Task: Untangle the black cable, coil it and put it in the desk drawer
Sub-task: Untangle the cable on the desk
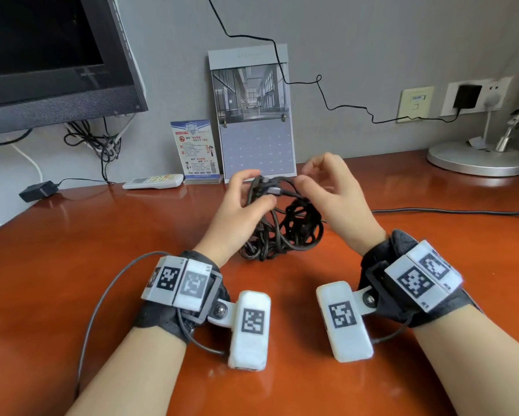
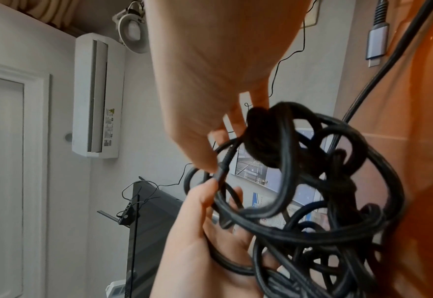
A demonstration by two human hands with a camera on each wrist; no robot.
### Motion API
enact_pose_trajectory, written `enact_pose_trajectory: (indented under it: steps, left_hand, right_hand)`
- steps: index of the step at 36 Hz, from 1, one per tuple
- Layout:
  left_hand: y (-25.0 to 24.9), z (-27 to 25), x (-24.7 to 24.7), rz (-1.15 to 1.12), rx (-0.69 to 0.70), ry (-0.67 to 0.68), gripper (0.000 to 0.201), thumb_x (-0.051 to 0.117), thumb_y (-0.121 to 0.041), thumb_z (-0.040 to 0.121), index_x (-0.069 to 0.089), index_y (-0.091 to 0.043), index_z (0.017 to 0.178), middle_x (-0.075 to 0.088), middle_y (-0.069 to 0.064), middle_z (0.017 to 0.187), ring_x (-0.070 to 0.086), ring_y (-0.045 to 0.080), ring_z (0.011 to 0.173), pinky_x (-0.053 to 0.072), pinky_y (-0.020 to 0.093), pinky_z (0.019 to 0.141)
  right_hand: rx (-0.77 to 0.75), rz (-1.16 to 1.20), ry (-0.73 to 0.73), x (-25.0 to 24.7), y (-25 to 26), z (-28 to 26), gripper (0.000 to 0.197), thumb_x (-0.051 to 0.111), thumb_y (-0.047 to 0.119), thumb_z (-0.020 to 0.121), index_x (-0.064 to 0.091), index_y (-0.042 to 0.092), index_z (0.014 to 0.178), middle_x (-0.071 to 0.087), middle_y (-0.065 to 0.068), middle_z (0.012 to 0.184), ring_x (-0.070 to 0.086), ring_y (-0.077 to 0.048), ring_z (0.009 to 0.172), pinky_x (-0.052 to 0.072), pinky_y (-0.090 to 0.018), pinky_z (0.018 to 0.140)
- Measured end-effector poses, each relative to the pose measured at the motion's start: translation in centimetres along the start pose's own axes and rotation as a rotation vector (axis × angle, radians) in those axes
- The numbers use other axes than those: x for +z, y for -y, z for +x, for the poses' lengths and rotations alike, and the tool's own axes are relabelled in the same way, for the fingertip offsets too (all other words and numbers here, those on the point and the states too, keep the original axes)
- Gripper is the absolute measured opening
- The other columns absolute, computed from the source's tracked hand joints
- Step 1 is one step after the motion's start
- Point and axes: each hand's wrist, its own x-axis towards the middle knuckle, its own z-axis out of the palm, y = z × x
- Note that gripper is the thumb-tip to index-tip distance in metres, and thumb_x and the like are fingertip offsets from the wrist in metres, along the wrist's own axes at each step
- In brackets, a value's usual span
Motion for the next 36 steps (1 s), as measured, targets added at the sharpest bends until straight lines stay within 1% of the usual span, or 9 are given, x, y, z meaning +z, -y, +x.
enact_pose_trajectory:
  steps: [3, 8, 13, 16, 21, 25, 31, 34, 36]
  left_hand:
    - [-0.3, -0.3, 0.6, 0.066, 0.064, 0.019, 0.032, 0.061, -0.010, 0.086, 0.054, -0.024, 0.114, 0.060, -0.010, 0.103, 0.056, -0.001, 0.094, 0.042, 0.012, 0.083]
    - [-0.4, -0.3, 0.8, 0.060, 0.098, -0.028, 0.028, 0.062, -0.005, 0.082, 0.060, -0.025, 0.100, 0.064, -0.009, 0.094, 0.059, 0.004, 0.091, 0.046, 0.017, 0.081]
    - [-0.4, -0.3, 0.8, 0.038, 0.104, -0.028, 0.030, 0.062, -0.001, 0.080, 0.061, -0.028, 0.093, 0.065, -0.009, 0.090, 0.060, 0.003, 0.087, 0.046, 0.016, 0.080]
    - [-0.5, -0.3, 0.7, 0.036, 0.110, -0.022, 0.031, 0.063, 0.000, 0.079, 0.062, -0.028, 0.093, 0.067, -0.011, 0.090, 0.061, 0.002, 0.089, 0.047, 0.015, 0.082]
    - [-0.8, -0.1, 0.0, 0.038, 0.103, 0.011, 0.038, 0.063, 0.003, 0.077, 0.064, -0.031, 0.093, 0.068, -0.013, 0.092, 0.063, -0.003, 0.089, 0.048, 0.013, 0.083]
    - [-0.6, 0.3, -0.8, 0.015, 0.068, 0.044, 0.043, 0.064, 0.004, 0.076, 0.065, -0.036, 0.093, 0.070, -0.013, 0.090, 0.062, -0.006, 0.080, 0.046, 0.006, 0.075]
    - [-0.1, 0.6, -1.8, -0.067, -0.025, -0.014, 0.042, 0.054, 0.014, 0.081, 0.065, -0.025, 0.094, 0.068, -0.011, 0.082, 0.064, -0.001, 0.073, 0.050, 0.015, 0.073]
    - [0.7, 0.9, -2.8, -0.035, -0.109, -0.088, 0.042, 0.045, 0.014, 0.084, 0.063, -0.021, 0.098, 0.066, -0.006, 0.080, 0.063, 0.002, 0.058, 0.045, 0.021, 0.062]
    - [1.0, 0.9, -3.0, -0.008, -0.129, -0.087, 0.040, 0.043, 0.012, 0.085, 0.063, -0.018, 0.103, 0.064, -0.006, 0.079, 0.062, 0.004, 0.057, 0.045, 0.025, 0.065]
  right_hand:
    - [-0.080, -0.136, 0.128, 0.1, -0.2, -0.2, 0.020, 0.068, 0.005, 0.078, 0.056, 0.021, 0.079, 0.049, 0.001, 0.088, 0.052, -0.011, 0.078, 0.041, -0.013, 0.073]
    - [-0.149, -0.292, 0.110, 0.2, -0.7, -0.2, 0.020, 0.069, 0.002, 0.076, 0.061, 0.021, 0.079, 0.050, -0.003, 0.088, 0.047, -0.011, 0.072, 0.037, -0.010, 0.067]
    - [-0.194, -0.409, 0.066, 0.0, -0.8, -0.2, 0.017, 0.075, 0.014, 0.076, 0.070, 0.018, 0.092, 0.039, 0.017, 0.081, 0.044, 0.000, 0.069, 0.044, -0.029, 0.069]
    - [-0.183, -0.446, 0.096, 0.1, -0.6, -0.2, 0.014, 0.073, 0.013, 0.079, 0.071, 0.019, 0.091, 0.039, 0.015, 0.081, 0.045, -0.010, 0.071, 0.046, -0.036, 0.068]
    - [-0.154, -0.531, 0.168, 0.4, -0.1, -0.4, 0.012, 0.059, 0.008, 0.088, 0.065, 0.017, 0.093, 0.038, 0.011, 0.088, 0.041, -0.007, 0.077, 0.037, -0.030, 0.062]
    - [-0.107, -0.500, 0.208, 0.5, -0.2, -0.3, 0.010, 0.054, 0.005, 0.090, 0.059, 0.012, 0.094, 0.040, 0.004, 0.095, 0.048, -0.019, 0.084, 0.044, -0.039, 0.075]
    - [-0.066, -0.314, 0.259, -0.2, 0.1, -0.1, 0.027, 0.050, -0.009, 0.086, 0.051, 0.018, 0.083, 0.046, 0.000, 0.093, 0.047, -0.010, 0.080, 0.035, -0.009, 0.072]
    - [0.008, -0.140, 0.152, -1.2, 0.1, 0.5, 0.036, 0.052, -0.007, 0.087, 0.048, 0.028, 0.079, 0.051, 0.003, 0.084, 0.049, -0.015, 0.079, 0.043, -0.019, 0.079]
    - [0.075, -0.015, 0.086, -1.4, 0.0, 0.6, 0.033, 0.051, -0.005, 0.089, 0.047, 0.026, 0.080, 0.048, 0.007, 0.076, 0.049, -0.015, 0.075, 0.050, -0.036, 0.081]
